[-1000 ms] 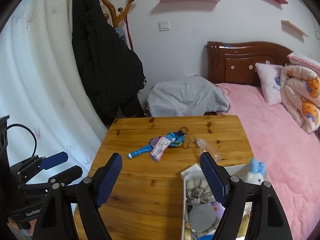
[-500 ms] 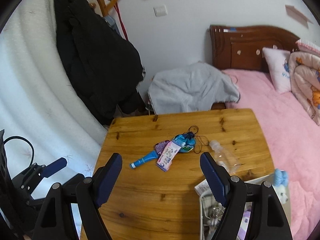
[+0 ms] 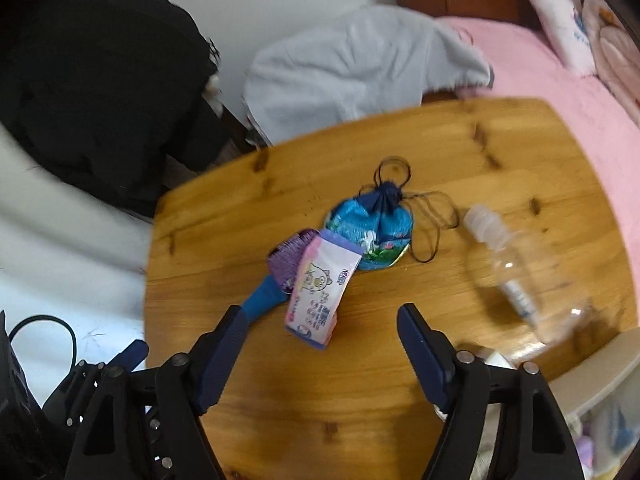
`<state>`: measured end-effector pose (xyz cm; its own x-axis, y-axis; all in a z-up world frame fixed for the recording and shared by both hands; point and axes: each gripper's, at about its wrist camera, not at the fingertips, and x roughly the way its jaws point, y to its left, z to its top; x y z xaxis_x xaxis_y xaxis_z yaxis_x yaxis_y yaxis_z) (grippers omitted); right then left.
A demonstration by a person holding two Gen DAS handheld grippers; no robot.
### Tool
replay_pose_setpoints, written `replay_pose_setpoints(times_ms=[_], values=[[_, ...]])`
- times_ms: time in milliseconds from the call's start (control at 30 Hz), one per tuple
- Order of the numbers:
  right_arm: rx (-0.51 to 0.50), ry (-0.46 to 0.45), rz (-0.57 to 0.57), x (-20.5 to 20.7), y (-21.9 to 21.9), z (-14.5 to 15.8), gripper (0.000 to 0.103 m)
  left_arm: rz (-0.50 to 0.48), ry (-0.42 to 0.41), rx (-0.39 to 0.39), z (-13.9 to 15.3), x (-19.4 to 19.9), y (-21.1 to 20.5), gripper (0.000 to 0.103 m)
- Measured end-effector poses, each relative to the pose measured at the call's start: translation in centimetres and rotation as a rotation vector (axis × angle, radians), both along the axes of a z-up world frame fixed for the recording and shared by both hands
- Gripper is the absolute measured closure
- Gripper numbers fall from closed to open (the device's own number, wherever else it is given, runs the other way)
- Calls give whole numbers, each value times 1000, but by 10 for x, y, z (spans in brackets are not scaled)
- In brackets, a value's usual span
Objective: Organize objects
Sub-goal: 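Move both tools back over the table toward the remaining items, then grasp the blue tube with the left tool while the right tool grasps the pink packet, then carry the blue tube with the left tool while the right tool carries the pink packet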
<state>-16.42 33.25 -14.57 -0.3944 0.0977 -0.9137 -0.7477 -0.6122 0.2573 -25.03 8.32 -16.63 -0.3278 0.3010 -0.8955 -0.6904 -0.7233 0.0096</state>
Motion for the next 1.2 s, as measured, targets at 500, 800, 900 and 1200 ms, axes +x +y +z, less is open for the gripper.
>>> replay_pose_setpoints(times_ms=[500, 800, 900, 1200], values=[[-97, -68, -73, -27, 17, -57, 55, 22, -75, -43, -47, -16, 18, 44], [-94, -77, -61, -25, 12, -60, 75, 53, -79, -23, -47, -18, 15, 83], [-86, -66, -63, -22, 9, -55, 75, 67, -82, -22, -47, -19, 12, 83], [-83, 12, -40, 0, -15, -16, 76, 88, -61, 51, -3, 15, -11, 83]])
